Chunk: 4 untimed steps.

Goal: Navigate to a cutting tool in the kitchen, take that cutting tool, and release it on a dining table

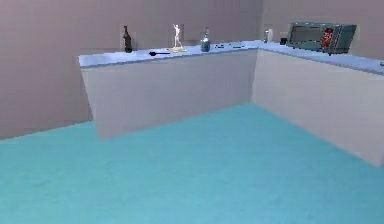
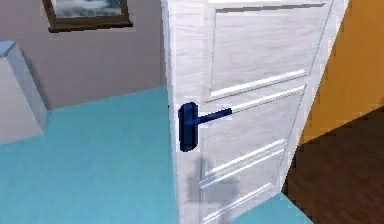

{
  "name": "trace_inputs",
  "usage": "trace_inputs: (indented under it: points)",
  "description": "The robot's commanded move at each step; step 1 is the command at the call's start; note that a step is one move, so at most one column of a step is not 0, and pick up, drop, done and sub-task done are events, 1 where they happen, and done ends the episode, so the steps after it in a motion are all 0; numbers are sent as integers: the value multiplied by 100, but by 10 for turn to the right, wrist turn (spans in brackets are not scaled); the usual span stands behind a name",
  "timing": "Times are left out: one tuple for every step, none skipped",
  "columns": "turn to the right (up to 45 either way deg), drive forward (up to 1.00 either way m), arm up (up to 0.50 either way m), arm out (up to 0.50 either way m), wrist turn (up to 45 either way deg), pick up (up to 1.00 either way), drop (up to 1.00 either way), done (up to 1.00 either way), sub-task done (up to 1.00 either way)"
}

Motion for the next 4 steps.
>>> trace_inputs:
  points:
    - [90, 0, 0, 0, 0, 0, 0, 0, 0]
    - [0, 100, 0, 0, 0, 0, 0, 0, 0]
    - [0, 100, 0, 0, 0, 0, 0, 0, 0]
    - [90, 0, 0, 0, 0, 0, 0, 0, 0]
